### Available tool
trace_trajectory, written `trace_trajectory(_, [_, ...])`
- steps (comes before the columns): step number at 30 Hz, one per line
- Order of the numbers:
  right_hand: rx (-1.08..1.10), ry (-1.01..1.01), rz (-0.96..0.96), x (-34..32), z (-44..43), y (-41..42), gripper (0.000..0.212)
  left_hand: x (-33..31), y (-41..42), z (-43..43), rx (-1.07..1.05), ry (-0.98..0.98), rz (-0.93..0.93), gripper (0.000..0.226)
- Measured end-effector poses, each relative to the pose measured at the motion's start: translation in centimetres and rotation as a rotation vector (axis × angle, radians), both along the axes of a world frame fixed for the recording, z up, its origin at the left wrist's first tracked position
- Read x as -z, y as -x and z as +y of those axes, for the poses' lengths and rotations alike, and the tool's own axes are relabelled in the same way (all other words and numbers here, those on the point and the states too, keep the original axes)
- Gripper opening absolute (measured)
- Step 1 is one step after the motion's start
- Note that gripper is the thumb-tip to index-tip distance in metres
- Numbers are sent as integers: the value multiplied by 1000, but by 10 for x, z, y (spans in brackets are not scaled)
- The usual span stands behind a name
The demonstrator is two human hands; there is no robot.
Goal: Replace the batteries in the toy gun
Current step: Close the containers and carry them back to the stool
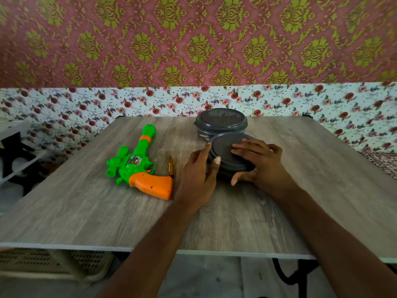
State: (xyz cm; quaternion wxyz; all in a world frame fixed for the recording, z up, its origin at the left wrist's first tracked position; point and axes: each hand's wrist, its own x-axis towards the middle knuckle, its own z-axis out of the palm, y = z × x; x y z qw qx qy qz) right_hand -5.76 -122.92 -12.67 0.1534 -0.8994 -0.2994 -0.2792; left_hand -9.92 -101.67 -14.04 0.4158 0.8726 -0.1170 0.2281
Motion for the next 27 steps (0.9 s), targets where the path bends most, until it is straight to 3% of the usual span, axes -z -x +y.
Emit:
trace_trajectory(5, [50,-239,58,5,-2,1,67,-3,3,-2,-9,-13,10,58])
trace_trajectory(8, [239,-372,93,1,-4,3,62,-2,3,-2,-8,-3,32,58])
trace_trajectory(12, [274,-595,402,-7,-7,7,59,-5,2,-5,-2,7,80,60])
trace_trajectory(16, [190,-653,453,-6,-9,9,54,-10,-6,-10,9,49,164,65])
trace_trajectory(21, [248,-680,407,-2,-13,2,45,-19,-22,-11,-223,161,325,59])
trace_trajectory(27, [223,-761,570,1,-12,-3,46,-16,-16,-14,-192,265,314,48])
